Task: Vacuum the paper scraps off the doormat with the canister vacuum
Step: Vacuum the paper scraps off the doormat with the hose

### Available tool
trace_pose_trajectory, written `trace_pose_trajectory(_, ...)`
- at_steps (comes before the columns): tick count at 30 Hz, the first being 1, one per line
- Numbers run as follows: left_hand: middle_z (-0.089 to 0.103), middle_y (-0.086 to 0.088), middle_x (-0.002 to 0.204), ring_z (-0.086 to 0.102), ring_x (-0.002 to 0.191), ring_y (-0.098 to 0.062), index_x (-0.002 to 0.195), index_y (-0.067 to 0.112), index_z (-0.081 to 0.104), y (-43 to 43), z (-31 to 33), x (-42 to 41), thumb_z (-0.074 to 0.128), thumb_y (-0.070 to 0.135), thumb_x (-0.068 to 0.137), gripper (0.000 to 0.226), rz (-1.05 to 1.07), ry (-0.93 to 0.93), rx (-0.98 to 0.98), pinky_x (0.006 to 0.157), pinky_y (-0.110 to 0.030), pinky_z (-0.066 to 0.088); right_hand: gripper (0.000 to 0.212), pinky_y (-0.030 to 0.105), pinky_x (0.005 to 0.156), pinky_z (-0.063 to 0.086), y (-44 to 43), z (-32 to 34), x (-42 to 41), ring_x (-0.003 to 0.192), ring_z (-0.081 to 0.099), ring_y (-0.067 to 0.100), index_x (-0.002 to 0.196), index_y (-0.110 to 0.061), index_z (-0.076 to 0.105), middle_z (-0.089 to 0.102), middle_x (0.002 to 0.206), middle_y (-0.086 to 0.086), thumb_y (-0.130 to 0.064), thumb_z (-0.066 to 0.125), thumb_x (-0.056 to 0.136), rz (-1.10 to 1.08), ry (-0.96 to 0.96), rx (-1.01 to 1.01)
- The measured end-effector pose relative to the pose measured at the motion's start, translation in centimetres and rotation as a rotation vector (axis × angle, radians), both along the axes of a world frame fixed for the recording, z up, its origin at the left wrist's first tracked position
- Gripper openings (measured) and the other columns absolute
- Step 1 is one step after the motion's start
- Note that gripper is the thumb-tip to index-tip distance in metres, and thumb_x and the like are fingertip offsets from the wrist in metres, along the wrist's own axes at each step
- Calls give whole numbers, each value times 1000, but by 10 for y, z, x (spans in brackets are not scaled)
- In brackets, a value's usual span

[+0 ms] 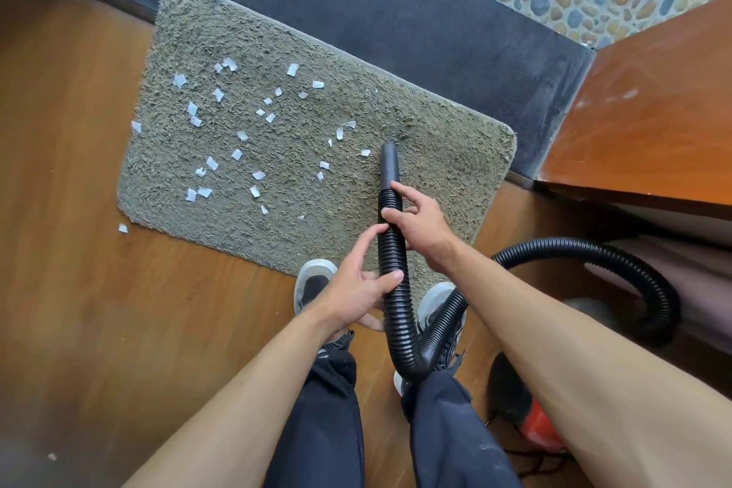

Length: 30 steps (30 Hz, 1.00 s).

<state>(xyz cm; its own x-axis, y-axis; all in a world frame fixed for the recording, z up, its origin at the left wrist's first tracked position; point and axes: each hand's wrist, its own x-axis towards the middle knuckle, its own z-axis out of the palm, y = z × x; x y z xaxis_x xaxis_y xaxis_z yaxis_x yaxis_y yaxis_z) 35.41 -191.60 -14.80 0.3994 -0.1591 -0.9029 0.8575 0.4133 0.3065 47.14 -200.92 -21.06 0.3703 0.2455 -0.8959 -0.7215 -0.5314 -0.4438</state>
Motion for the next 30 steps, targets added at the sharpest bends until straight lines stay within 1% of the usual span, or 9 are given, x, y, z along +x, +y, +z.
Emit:
trace_pose_trajectory(2,73,-2,85,73,75,-17,142,55,28,1,2,-6,62,16,98,68,18,6,-2,59,-42,59,58,21,48,51,3,1,-4,71,62,17,145,-22,46,60,100,15,-3,61,93,26,8,0)
trace_pose_trajectory(5,73,-5,88,73,77,-19,140,57,29,3,4,-11,61,16,98,66,38,11,6,66,-50,61,58,20,46,49,10,4,-6,71,62,19,146,-21,45,60,101,17,-4,61,93,75,9,-2)
trace_pose_trajectory(8,73,-2,82,73,77,-19,138,56,30,7,5,-13,60,15,98,65,58,7,26,72,-57,60,57,16,41,45,19,6,-6,64,58,16,144,-19,45,58,88,10,-3,61,92,103,-13,-14)
trace_pose_trajectory(10,72,1,76,72,76,-19,138,56,31,11,6,-16,60,14,98,65,65,6,29,72,-56,60,57,16,41,45,23,7,-8,64,58,16,144,-18,46,56,84,7,-3,61,92,118,-30,-25)
trace_pose_trajectory(13,72,1,78,72,79,-21,137,57,31,14,9,-21,61,15,98,65,76,9,18,70,-53,60,57,18,44,48,28,9,-12,68,61,18,145,-22,45,58,94,11,-4,60,92,171,-17,-23)
trace_pose_trajectory(17,70,-2,79,69,75,-19,136,56,32,17,13,-31,60,13,98,64,122,30,-6,78,-64,56,57,22,49,51,35,12,-19,75,64,21,144,-23,45,61,102,14,-5,60,92,217,23,-21)
trace_pose_trajectory(20,69,-3,79,68,78,-21,135,56,33,18,16,-36,59,11,98,64,165,38,-18,80,-70,52,57,25,53,53,40,13,-23,79,65,21,144,-23,45,62,106,13,-6,61,92,257,30,-26)
trace_pose_trajectory(24,70,-4,82,70,77,-19,139,53,29,19,18,-42,59,10,98,66,207,53,-26,78,-65,55,57,23,56,52,48,13,-28,75,62,16,145,-19,45,60,95,3,-4,60,93,310,23,-13)
trace_pose_trajectory(30,72,1,83,68,75,-16,140,53,27,26,18,-54,57,11,99,66,244,55,-2,79,-59,57,60,30,66,56,64,11,-41,72,62,13,145,-23,46,60,94,2,-5,60,90,359,-22,-17)
